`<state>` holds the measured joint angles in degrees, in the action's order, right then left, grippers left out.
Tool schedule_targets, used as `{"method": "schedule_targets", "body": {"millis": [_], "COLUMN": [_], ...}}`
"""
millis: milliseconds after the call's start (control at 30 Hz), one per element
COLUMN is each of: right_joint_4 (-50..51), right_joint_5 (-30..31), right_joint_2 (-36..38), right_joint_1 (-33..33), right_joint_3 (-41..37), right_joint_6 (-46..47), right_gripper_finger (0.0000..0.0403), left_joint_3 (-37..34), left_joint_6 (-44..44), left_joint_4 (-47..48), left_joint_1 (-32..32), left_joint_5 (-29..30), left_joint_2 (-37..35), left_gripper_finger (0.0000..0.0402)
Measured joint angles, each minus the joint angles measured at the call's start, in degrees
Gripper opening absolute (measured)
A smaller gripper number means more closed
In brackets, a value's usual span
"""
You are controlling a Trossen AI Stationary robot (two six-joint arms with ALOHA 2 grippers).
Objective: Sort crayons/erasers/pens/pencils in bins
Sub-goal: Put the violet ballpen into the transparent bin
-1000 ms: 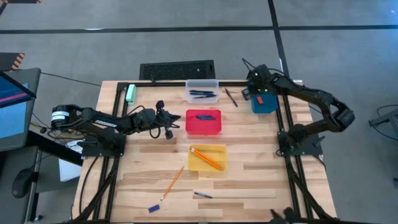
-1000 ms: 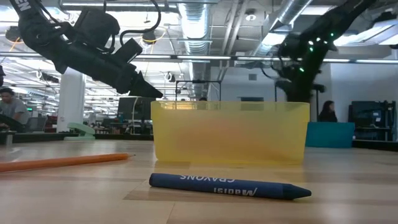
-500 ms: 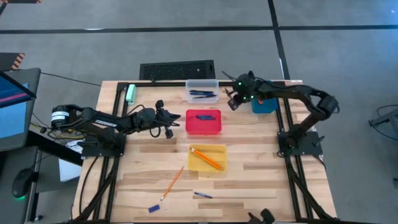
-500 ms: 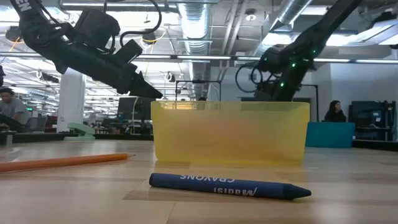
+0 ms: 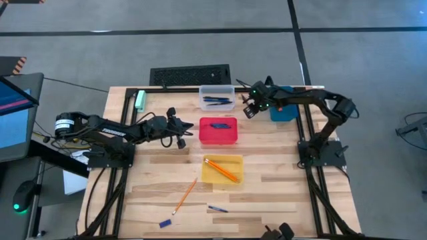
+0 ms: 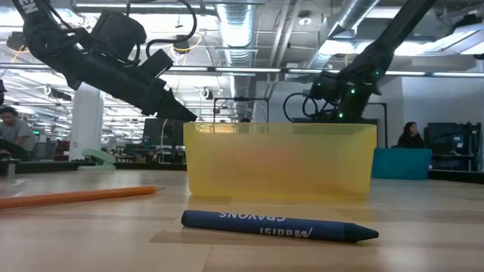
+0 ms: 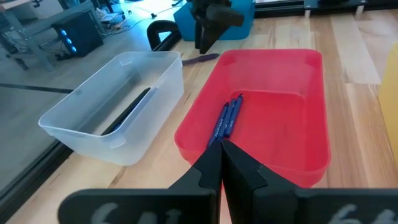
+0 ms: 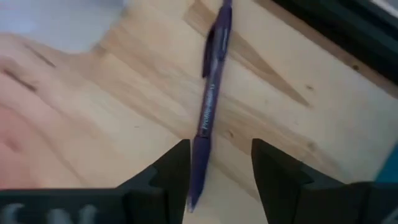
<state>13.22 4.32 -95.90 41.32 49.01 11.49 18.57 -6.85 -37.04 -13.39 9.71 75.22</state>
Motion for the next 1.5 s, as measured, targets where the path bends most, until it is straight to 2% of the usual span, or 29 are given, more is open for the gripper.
{"method": "schedule_targets", "body": {"millis": [367, 733, 1033, 1200, 1500], "right_joint_4": [-3.16, -3.27, -0.49, 2.43, 1.89], "right_joint_5": [0.52, 0.47, -0.22, 1.96, 2.95], "right_joint_2": [-5.77, -5.74, -0.09, 3.71, 10.44], "right_joint_1": [-0.1, -0.1, -0.02, 0.13, 0.13], "right_joint_3": [0.24, 0.12, -0.3, -0.2, 0.18], "right_joint_6": [0.72, 0.22, 0.03, -0.78, -2.3], "right_gripper_finger": [0.0134, 0.0073, 0.006, 0.006, 0.006], "left_joint_3": [0.0, 0.0, 0.0, 0.0, 0.0], "left_joint_6": [-0.11, -0.15, -0.43, -0.61, -0.61], "left_joint_4": [0.32, 0.31, 0.31, 0.28, 0.26], "left_joint_1": [0.0, 0.0, 0.0, 0.0, 0.0], "left_joint_5": [-0.37, -0.35, -0.32, -0.33, -0.33], "left_joint_2": [-0.01, -0.01, -0.02, -0.02, 0.0], "left_gripper_finger": [0.0, 0.0, 0.0, 0.0, 0.0]}}
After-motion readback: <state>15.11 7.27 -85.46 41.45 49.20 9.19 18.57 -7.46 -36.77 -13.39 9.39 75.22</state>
